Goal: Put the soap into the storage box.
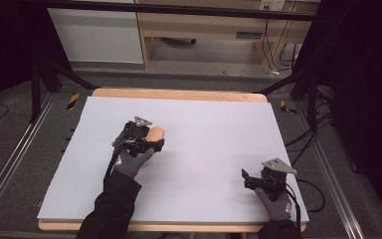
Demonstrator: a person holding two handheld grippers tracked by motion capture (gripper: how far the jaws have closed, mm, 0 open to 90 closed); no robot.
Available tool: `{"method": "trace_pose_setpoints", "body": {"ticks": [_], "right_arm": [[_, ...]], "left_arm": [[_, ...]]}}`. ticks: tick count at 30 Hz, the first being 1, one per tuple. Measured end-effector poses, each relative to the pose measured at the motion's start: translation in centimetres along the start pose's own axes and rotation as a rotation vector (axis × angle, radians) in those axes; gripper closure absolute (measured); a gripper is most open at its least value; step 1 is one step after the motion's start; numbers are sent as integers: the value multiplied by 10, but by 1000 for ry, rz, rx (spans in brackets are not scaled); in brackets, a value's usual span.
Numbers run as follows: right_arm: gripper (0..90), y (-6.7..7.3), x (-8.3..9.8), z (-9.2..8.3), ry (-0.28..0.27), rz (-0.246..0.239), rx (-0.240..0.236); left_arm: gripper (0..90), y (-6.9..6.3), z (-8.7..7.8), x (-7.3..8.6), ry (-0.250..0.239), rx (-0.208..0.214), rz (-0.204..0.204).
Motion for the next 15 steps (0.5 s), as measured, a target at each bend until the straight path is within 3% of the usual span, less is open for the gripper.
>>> {"method": "trace_pose_setpoints", "body": {"ticks": [15], "right_arm": [[55, 0, 0, 1, 0, -5, 1]], "left_arm": [[318, 30, 5, 8, 20, -50, -37]]}}
Point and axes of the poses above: each handheld gripper's, and its own axes: z roughly forward along the jaws, x roughly out of its underside, y roughly to its left, the point moved 9 cm from there along z, roughly forward along the jaws, and after that the axes turned 7 degrees about -x, right-handed, at the moved point
